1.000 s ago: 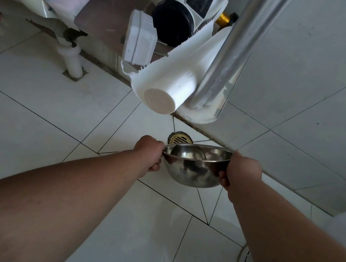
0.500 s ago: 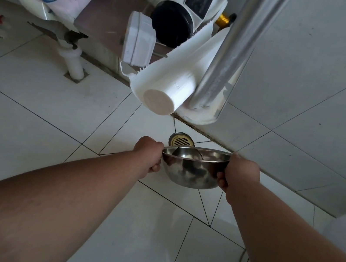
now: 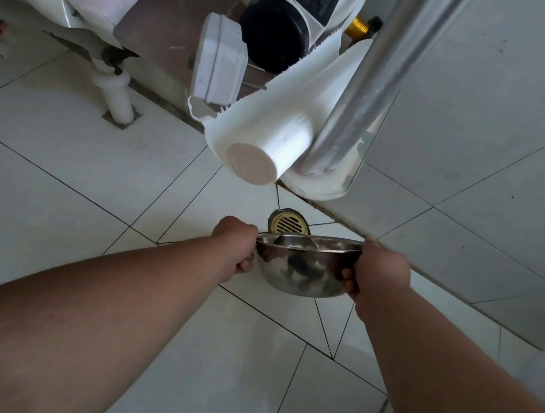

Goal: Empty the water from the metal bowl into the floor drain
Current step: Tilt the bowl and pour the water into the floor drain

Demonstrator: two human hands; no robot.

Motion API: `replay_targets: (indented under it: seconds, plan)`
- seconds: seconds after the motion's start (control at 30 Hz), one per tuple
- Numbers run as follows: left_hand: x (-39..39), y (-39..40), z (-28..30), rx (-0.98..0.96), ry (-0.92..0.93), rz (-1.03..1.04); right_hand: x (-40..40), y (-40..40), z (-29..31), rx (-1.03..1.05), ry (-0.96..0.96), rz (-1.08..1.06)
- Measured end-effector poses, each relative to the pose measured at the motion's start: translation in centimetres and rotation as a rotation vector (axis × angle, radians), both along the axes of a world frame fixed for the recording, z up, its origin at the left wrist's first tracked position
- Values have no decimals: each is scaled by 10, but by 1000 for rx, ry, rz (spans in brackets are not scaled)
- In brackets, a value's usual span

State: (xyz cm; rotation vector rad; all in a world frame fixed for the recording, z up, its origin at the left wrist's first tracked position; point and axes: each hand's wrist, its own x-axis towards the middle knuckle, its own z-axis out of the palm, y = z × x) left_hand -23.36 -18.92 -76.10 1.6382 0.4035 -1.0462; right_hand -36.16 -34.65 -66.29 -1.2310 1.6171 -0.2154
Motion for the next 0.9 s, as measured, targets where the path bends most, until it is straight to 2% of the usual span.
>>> replay_targets:
  seconds: [0.4,0.9]
  plan:
    - [7,-6,2,-12,-10,43,13,-4,2,-49,1,35]
    - [3,-2,1,53,45,8,6,3,4,4,23,22]
